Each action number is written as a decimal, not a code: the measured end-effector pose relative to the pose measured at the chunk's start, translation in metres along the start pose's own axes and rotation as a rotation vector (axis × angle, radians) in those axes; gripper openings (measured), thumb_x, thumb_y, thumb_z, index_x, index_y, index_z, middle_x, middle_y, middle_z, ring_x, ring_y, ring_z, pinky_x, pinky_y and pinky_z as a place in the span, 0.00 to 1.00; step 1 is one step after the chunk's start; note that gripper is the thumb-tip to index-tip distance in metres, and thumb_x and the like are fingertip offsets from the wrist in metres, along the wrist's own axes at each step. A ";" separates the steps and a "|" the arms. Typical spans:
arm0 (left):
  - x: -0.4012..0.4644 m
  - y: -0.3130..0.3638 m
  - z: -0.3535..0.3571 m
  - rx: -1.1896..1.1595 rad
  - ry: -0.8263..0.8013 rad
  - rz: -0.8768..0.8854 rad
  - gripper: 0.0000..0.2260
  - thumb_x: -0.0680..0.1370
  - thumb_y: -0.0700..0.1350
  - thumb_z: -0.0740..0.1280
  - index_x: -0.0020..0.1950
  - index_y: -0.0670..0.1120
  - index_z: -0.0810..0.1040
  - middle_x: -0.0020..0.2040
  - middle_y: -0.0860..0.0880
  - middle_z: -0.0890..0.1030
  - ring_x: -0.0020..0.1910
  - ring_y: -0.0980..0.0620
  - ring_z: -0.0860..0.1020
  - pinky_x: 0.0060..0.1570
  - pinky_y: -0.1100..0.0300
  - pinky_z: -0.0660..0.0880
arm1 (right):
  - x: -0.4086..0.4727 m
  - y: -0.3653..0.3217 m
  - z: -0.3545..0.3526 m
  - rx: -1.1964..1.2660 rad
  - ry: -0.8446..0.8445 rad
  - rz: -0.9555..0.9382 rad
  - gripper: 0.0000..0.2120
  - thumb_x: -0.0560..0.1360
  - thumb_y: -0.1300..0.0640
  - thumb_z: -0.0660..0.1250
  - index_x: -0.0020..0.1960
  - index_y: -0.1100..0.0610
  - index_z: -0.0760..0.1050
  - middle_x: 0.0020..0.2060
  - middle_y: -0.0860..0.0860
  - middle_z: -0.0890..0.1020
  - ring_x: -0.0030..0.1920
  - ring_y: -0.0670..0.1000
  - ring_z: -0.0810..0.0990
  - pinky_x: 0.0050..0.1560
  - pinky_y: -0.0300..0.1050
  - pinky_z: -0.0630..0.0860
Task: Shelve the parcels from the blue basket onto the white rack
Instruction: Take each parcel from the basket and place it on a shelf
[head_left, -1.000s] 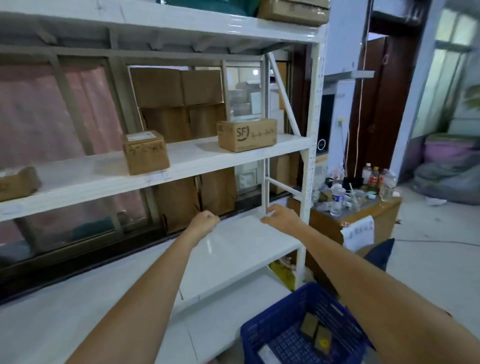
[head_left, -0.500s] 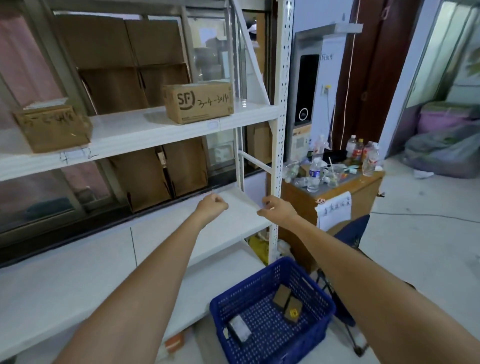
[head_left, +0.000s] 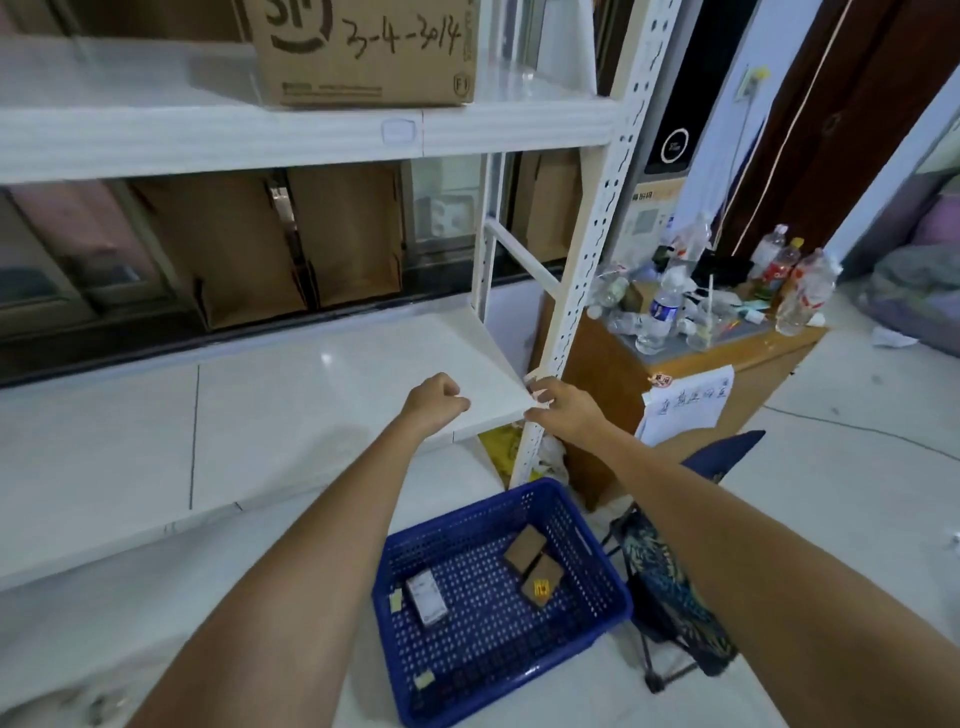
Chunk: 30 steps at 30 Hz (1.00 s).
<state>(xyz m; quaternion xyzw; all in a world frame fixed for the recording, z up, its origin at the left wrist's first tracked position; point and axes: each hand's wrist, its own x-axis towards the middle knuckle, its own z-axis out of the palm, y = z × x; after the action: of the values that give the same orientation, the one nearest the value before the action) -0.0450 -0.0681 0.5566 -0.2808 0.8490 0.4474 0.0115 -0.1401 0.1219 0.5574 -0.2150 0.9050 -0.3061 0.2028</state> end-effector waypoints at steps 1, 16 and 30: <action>0.004 -0.006 0.006 0.004 -0.007 -0.023 0.15 0.75 0.46 0.67 0.60 0.43 0.75 0.60 0.47 0.77 0.59 0.48 0.74 0.53 0.60 0.69 | 0.009 0.006 0.004 -0.011 -0.023 0.005 0.22 0.75 0.51 0.70 0.67 0.51 0.71 0.61 0.52 0.78 0.55 0.52 0.77 0.53 0.43 0.74; 0.035 -0.138 0.115 -0.060 0.042 -0.408 0.05 0.77 0.44 0.65 0.50 0.47 0.70 0.44 0.53 0.71 0.44 0.54 0.71 0.41 0.60 0.66 | 0.111 0.102 0.112 -0.039 -0.405 -0.050 0.21 0.75 0.52 0.69 0.67 0.52 0.71 0.63 0.52 0.76 0.59 0.53 0.76 0.56 0.43 0.73; 0.115 -0.457 0.352 -0.014 0.099 -0.637 0.16 0.78 0.40 0.61 0.32 0.46 0.61 0.27 0.48 0.60 0.25 0.51 0.60 0.27 0.59 0.58 | 0.188 0.329 0.432 -0.144 -0.631 -0.039 0.24 0.82 0.50 0.60 0.76 0.51 0.60 0.72 0.53 0.68 0.51 0.54 0.78 0.51 0.50 0.73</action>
<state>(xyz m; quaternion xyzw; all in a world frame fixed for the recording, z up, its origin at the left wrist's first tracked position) -0.0008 -0.0545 -0.0299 -0.5539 0.7148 0.4131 0.1077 -0.1666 0.0602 -0.0134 -0.3302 0.8125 -0.1635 0.4517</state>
